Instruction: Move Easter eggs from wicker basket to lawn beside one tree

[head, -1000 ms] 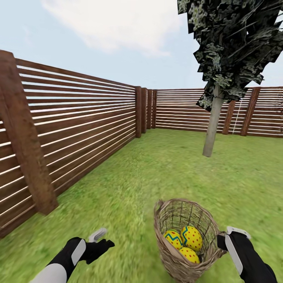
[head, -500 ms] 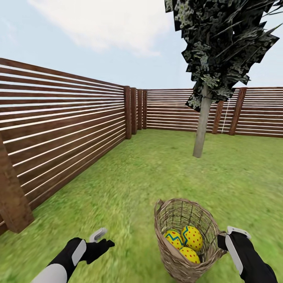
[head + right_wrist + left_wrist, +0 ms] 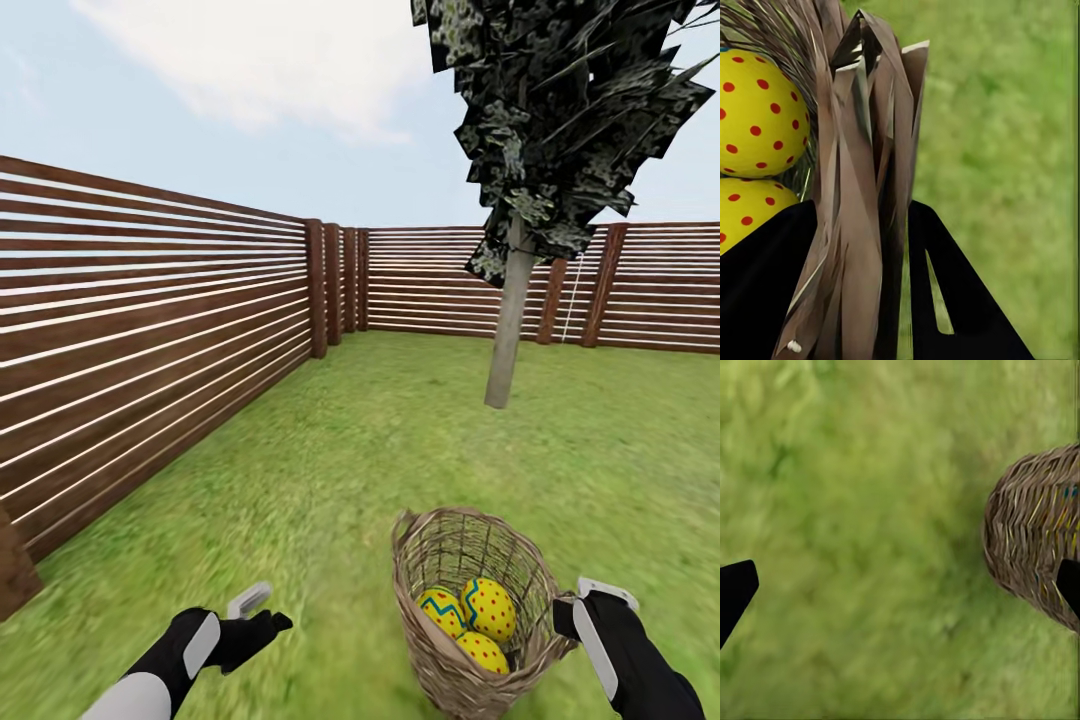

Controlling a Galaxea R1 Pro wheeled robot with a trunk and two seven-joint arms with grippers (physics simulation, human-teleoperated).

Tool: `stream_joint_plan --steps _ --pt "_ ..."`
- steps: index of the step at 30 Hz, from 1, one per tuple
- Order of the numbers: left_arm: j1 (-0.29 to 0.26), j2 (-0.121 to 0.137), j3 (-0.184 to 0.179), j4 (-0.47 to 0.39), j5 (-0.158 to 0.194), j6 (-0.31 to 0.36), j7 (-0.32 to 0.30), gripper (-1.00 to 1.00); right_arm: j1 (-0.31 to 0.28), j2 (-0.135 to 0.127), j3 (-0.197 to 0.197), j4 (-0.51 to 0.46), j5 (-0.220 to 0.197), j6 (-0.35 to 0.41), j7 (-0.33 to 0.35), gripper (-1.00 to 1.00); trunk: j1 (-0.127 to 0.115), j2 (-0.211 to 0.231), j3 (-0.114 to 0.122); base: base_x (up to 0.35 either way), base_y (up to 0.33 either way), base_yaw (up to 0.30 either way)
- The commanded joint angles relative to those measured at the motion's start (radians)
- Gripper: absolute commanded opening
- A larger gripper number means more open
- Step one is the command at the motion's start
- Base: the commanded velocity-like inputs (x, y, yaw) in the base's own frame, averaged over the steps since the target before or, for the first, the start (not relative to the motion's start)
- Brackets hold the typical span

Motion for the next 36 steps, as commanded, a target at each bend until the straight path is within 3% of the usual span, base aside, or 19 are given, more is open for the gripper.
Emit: stream_joint_plan --steps 1,23,29,36 --pt "0.000 0.000 0.006 -0.002 0.003 0.008 0.000 1.00 0.000 0.000 0.001 -0.001 -0.015 0.001 -0.007 -1.00 0.000 0.000 -0.001 0.255 -0.248 0.000" --pt "0.000 -0.012 0.006 0.000 0.003 0.008 0.003 1.00 -0.001 -0.002 0.000 0.024 -0.016 -0.017 -0.007 -1.00 0.000 0.000 -0.001 0.307 -0.150 0.000" --pt "0.000 -0.020 0.007 0.000 0.003 0.008 0.003 1.00 0.000 -0.002 0.000 0.042 -0.016 -0.064 -0.007 -1.00 0.000 0.000 -0.001 0.315 -0.133 0.000" --pt "0.000 -0.020 0.007 0.002 0.003 -0.008 0.005 1.00 0.000 -0.002 0.000 0.044 -0.016 -0.067 -0.007 -1.00 0.000 0.000 -0.001 0.315 -0.133 0.000"
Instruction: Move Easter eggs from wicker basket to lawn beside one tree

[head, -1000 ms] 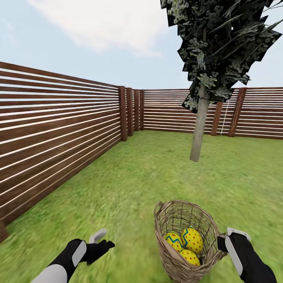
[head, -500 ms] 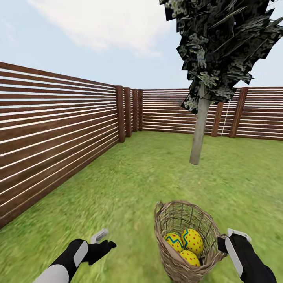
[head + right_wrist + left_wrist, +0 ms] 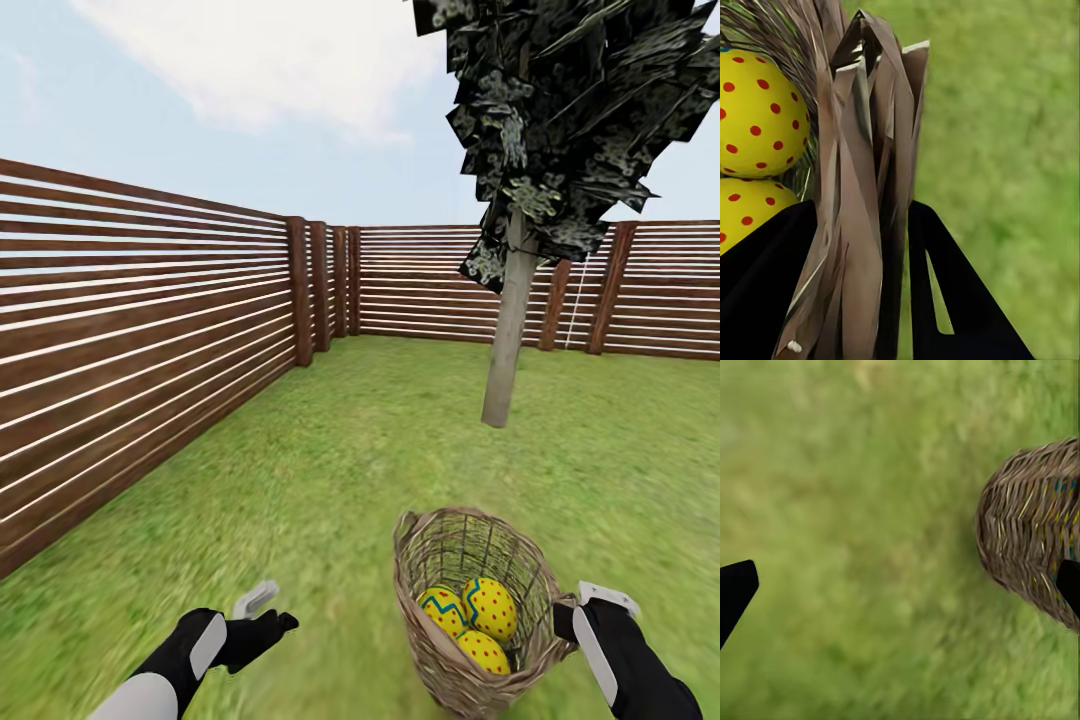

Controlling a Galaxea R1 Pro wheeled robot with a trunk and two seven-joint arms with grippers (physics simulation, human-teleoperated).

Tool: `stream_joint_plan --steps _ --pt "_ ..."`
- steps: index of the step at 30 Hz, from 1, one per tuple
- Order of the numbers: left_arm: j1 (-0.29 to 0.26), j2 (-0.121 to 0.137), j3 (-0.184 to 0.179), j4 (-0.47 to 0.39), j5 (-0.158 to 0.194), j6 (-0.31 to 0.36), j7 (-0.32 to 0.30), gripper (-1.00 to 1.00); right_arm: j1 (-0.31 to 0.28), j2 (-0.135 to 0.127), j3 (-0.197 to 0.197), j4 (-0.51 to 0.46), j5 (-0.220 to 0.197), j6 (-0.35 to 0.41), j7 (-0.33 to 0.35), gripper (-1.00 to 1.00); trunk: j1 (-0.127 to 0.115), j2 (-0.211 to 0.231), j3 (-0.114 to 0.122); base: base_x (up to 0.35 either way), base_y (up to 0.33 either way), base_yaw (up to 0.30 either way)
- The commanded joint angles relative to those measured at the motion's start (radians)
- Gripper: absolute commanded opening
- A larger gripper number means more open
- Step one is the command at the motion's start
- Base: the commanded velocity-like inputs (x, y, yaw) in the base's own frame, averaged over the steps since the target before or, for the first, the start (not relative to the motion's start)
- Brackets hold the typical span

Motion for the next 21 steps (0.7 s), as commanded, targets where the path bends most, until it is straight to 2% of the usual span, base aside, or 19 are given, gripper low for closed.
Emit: stream_joint_plan --steps 1,6,11,16,21 --pt "0.000 -0.001 0.006 0.006 0.004 0.007 0.000 1.00 -0.001 0.000 0.001 -0.001 -0.015 0.001 -0.007 -1.00 0.000 -0.001 -0.001 0.315 -0.133 0.000" --pt "0.000 -0.001 0.005 0.027 0.004 -0.030 0.002 1.00 -0.001 0.000 0.001 -0.001 -0.014 0.001 -0.007 -1.00 0.000 -0.001 -0.001 0.315 -0.133 0.000" --pt "0.000 -0.001 0.005 0.031 0.004 -0.036 0.002 1.00 -0.001 0.000 0.001 -0.001 -0.014 0.002 -0.007 -1.00 0.000 -0.001 -0.001 0.315 -0.133 -0.002" --pt "0.000 -0.001 0.005 0.032 0.004 -0.036 0.002 1.00 -0.001 0.001 0.002 -0.001 -0.014 0.001 -0.007 -1.00 0.000 -0.001 -0.001 0.315 -0.133 -0.194" --pt "0.000 -0.001 0.005 0.043 0.004 -0.036 0.002 1.00 -0.001 0.001 0.002 0.004 -0.014 0.001 -0.007 -1.00 0.000 -0.001 -0.001 0.315 -0.133 -0.034"
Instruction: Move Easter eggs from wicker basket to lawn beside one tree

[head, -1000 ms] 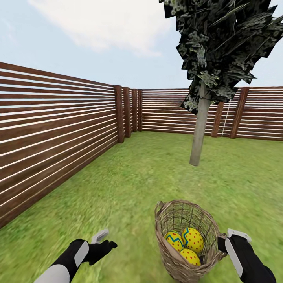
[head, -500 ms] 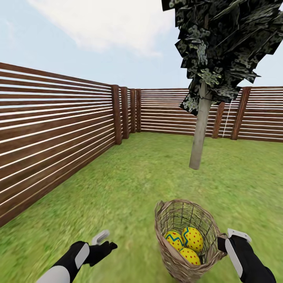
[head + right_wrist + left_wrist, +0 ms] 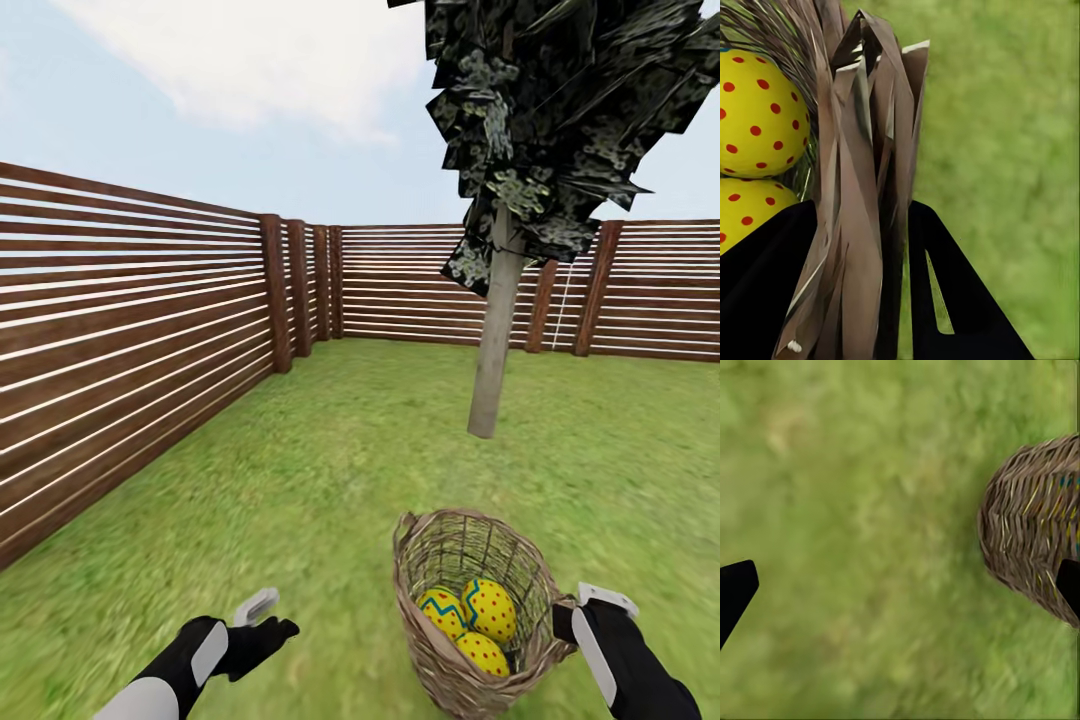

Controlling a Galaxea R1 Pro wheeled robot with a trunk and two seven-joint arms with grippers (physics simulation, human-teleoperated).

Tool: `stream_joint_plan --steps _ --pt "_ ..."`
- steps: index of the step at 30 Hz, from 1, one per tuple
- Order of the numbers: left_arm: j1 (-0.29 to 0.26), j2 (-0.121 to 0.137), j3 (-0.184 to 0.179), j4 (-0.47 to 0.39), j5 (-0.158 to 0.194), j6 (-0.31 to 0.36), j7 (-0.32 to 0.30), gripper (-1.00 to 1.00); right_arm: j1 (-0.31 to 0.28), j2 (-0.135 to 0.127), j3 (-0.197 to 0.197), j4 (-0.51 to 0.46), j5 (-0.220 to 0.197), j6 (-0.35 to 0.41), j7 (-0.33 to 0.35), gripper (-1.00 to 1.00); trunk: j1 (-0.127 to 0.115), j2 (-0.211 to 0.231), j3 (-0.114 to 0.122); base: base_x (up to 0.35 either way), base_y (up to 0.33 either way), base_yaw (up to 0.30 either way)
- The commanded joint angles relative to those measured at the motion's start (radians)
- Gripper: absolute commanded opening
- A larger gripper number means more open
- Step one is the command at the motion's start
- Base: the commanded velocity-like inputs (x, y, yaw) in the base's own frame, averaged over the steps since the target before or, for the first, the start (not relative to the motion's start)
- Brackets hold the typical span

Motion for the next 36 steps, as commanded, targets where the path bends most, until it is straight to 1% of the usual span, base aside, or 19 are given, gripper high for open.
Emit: stream_joint_plan --steps 1,22,26,36 --pt "0.000 -0.001 0.004 -0.002 0.006 0.008 0.001 1.00 -0.001 -0.001 0.000 -0.001 -0.013 0.001 -0.007 -1.00 0.000 0.000 -0.001 0.315 -0.133 -0.002" --pt "0.000 -0.001 0.005 0.000 0.007 0.007 0.001 1.00 -0.001 -0.002 0.000 -0.001 -0.013 0.001 -0.007 -1.00 0.000 0.000 -0.001 0.315 -0.133 0.000" --pt "0.000 -0.005 0.005 0.001 0.007 0.007 0.001 1.00 -0.001 -0.002 0.000 -0.001 -0.013 0.001 -0.007 -1.00 0.000 0.000 -0.001 0.315 -0.133 0.000" --pt "0.000 -0.006 0.005 0.018 0.006 0.005 0.002 1.00 -0.001 -0.001 0.001 0.001 -0.013 0.000 -0.007 -1.00 0.000 0.000 -0.001 0.315 -0.131 -0.180"
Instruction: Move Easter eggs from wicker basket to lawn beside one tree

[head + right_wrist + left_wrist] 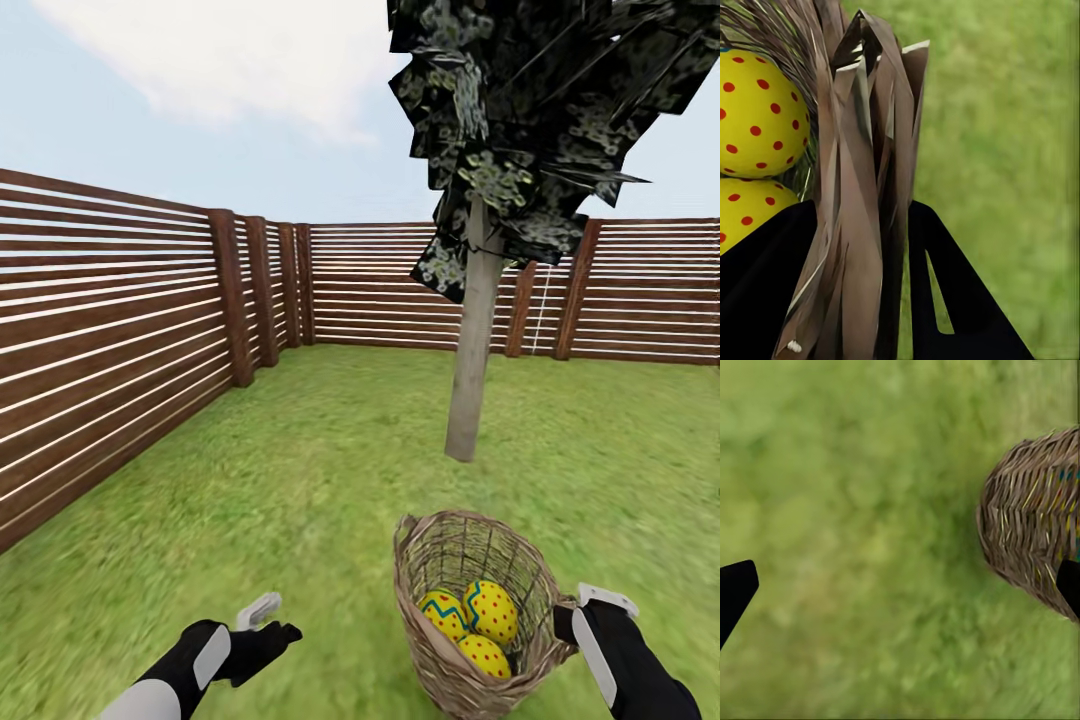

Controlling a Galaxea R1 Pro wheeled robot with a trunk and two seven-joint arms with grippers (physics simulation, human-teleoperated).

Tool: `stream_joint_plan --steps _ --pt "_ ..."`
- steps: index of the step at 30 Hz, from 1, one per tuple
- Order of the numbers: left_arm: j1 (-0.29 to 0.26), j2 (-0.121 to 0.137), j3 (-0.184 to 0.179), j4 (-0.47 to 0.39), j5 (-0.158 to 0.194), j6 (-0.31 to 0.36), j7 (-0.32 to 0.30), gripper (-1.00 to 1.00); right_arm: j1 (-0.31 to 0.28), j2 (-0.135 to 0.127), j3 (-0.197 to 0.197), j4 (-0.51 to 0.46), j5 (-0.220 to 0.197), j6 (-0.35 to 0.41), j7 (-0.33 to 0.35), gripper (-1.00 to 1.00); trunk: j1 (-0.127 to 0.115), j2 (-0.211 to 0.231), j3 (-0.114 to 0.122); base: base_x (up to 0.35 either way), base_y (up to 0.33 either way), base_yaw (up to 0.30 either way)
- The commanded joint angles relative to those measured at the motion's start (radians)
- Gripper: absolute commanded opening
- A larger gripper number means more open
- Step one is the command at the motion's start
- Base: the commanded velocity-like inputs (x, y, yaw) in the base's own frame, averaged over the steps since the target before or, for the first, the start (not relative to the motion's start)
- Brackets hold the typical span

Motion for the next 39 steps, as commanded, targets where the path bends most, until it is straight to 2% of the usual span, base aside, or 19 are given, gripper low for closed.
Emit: stream_joint_plan --steps 1,6,9,12,21,26,39 --pt "0.000 0.000 0.004 -0.002 0.007 0.008 0.001 1.00 -0.001 0.000 0.001 -0.001 -0.022 -0.001 -0.007 -1.00 0.000 -0.001 -0.001 0.316 -0.106 -0.022" --pt "0.000 0.001 0.004 -0.002 0.007 0.006 0.000 1.00 -0.001 0.000 0.001 -0.001 -0.022 -0.001 -0.007 -1.00 0.000 -0.001 -0.001 0.317 -0.049 -0.004" --pt "0.000 -0.001 0.004 0.000 0.008 -0.040 0.000 1.00 -0.001 0.000 0.001 -0.001 -0.022 -0.001 -0.007 -1.00 0.000 -0.001 -0.001 0.318 -0.002 0.000" --pt "0.000 -0.001 0.004 0.000 0.008 -0.052 0.000 1.00 -0.001 0.000 0.001 -0.001 -0.022 -0.001 -0.007 -1.00 0.000 -0.001 -0.001 0.318 0.000 0.000" --pt "0.000 -0.001 0.004 0.001 0.009 -0.055 0.000 1.00 -0.002 0.000 0.001 0.005 -0.022 -0.002 -0.007 -1.00 0.000 -0.001 -0.001 0.320 0.000 0.000" --pt "0.000 -0.001 0.004 0.002 0.009 -0.055 0.000 1.00 -0.001 0.000 0.001 0.025 -0.022 -0.037 -0.007 -1.00 0.000 -0.001 -0.001 0.322 0.000 0.000" --pt "0.000 -0.001 0.004 0.005 0.010 -0.055 0.000 1.00 -0.001 0.000 0.001 0.029 -0.022 -0.039 -0.007 -1.00 0.000 -0.001 -0.001 0.322 0.000 0.000"
